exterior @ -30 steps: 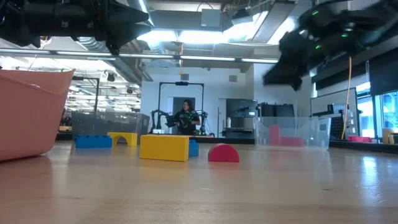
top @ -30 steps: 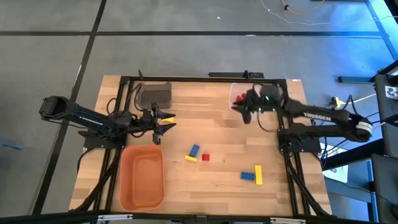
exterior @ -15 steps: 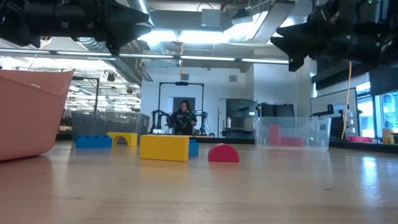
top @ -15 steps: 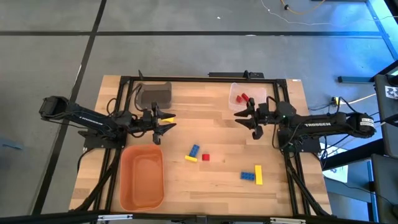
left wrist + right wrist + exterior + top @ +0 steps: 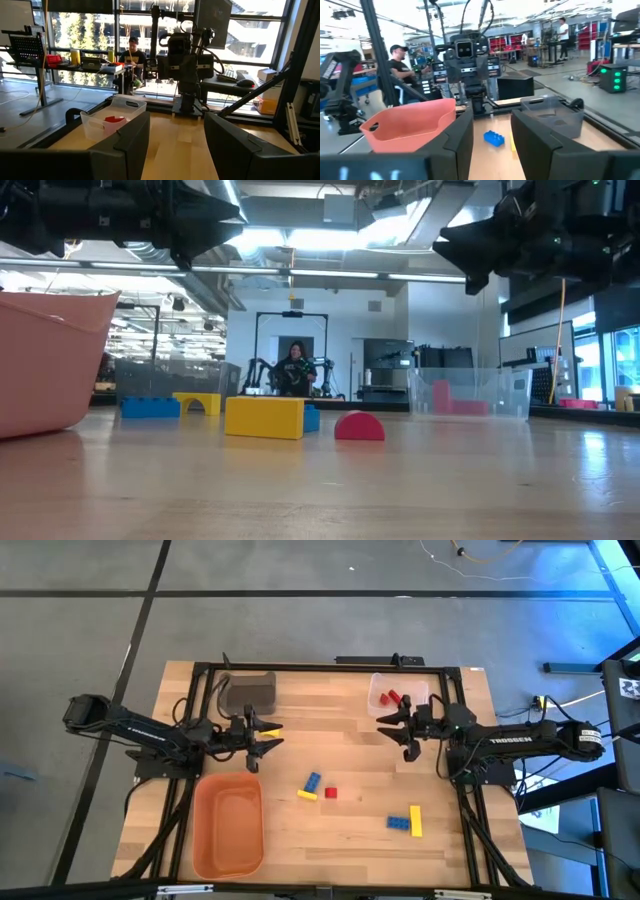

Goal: Sort & place blocks by color
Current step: Put the red block into the transparent white bin

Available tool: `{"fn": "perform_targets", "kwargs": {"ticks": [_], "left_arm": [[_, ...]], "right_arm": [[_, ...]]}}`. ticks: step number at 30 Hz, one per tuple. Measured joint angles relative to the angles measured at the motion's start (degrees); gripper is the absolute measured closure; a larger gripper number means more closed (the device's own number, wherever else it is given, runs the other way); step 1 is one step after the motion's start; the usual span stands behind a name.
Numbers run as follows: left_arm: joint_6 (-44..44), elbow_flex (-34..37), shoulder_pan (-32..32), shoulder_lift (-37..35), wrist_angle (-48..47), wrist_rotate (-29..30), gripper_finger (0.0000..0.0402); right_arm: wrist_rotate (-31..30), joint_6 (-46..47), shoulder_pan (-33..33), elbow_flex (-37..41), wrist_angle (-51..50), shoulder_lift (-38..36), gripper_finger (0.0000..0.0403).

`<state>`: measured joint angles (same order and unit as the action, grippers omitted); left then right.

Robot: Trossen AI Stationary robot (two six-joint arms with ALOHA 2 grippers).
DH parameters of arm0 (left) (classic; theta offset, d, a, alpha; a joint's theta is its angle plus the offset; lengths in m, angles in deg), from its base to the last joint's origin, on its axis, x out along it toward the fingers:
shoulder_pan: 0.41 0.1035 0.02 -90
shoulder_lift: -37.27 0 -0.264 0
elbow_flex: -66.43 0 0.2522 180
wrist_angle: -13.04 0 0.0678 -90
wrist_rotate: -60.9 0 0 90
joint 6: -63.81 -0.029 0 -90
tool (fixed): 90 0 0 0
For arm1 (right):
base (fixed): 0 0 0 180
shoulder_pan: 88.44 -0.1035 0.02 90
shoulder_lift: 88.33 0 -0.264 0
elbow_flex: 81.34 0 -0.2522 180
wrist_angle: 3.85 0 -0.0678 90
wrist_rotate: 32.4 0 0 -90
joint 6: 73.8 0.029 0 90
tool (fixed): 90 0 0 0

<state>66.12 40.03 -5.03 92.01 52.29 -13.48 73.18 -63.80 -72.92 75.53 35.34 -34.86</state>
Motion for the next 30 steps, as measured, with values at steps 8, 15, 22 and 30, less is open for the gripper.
{"fn": "perform_targets", "kwargs": {"ticks": [8, 15, 22, 30], "left_arm": [[-0.2, 0.0, 0.0, 0.0, 0.0, 0.0, 0.0221], [-1.4, 0.0, 0.0, 0.0, 0.1, 0.0, 0.0221], [-1.5, 0.0, 0.0, 0.0, 0.1, 0.0, 0.0221], [-1.5, 0.0, 0.0, 0.0, 0.2, 0.0, 0.0221]], "right_arm": [[-1.0, 4.8, -0.4, 0.0, -0.2, 0.0, 0.0221], [-5.3, 4.9, -3.5, 0.0, -0.1, 2.5, 0.0123], [-3.4, 4.7, -6.0, -3.4, -2.5, 4.8, 0.0083], [-5.4, -3.0, -15.5, -16.7, -22.8, 14.4, 0.0082]]}}
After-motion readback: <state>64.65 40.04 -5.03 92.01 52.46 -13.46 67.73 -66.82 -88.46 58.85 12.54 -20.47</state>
